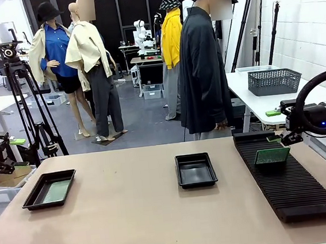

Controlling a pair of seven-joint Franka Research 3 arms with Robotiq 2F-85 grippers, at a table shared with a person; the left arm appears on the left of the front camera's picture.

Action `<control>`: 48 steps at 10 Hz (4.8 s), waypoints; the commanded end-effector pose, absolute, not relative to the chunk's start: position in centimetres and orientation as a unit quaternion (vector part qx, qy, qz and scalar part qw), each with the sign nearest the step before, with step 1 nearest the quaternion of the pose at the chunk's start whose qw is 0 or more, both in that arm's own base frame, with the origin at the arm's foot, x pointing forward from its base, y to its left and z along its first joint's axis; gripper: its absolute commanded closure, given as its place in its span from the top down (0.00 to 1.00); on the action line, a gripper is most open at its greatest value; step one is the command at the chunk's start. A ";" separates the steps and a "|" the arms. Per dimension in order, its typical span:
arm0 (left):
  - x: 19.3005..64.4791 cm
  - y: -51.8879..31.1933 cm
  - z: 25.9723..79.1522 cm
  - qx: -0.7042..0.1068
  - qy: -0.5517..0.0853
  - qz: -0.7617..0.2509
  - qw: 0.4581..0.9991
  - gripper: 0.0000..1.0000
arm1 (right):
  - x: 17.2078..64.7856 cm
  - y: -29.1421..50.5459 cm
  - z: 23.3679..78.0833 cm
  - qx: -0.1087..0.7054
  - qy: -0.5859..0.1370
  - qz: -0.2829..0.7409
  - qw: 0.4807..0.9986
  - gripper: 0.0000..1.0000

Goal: Inspect and transfer BCBs to ESD trays.
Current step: Pick up the Blank PCB from the PCB Rack and place it in the right ESD tray.

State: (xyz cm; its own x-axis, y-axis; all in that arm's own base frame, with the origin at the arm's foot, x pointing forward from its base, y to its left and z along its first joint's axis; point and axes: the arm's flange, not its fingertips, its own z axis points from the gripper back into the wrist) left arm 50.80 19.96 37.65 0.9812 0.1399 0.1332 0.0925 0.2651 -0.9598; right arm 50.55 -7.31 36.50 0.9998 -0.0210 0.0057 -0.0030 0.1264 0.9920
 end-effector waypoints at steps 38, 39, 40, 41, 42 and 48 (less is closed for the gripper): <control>50.6 19.7 37.9 -0.606 -0.104 0.020 0.788 1.00 | 56.2 1.9 41.1 0.013 -0.008 0.677 0.736 1.00; 50.6 19.7 37.9 -0.606 -0.104 0.020 0.788 1.00 | 56.2 1.9 41.0 0.011 -0.006 0.678 0.735 1.00; 50.6 19.7 37.9 -0.606 -0.104 0.020 0.788 1.00 | 56.3 1.7 40.8 0.005 -0.003 0.680 0.734 1.00; 50.6 19.7 37.9 -0.606 -0.104 0.020 0.788 1.00 | 56.6 1.5 40.6 -0.008 0.006 0.680 0.733 1.00; 50.6 19.7 37.9 -0.606 -0.104 0.020 0.788 1.00 | 56.8 1.5 40.5 -0.017 0.014 0.683 0.730 1.00; 50.6 19.7 37.9 -0.606 -0.104 0.020 0.788 1.00 | 58.0 2.3 39.0 -0.027 -0.034 0.699 0.714 1.00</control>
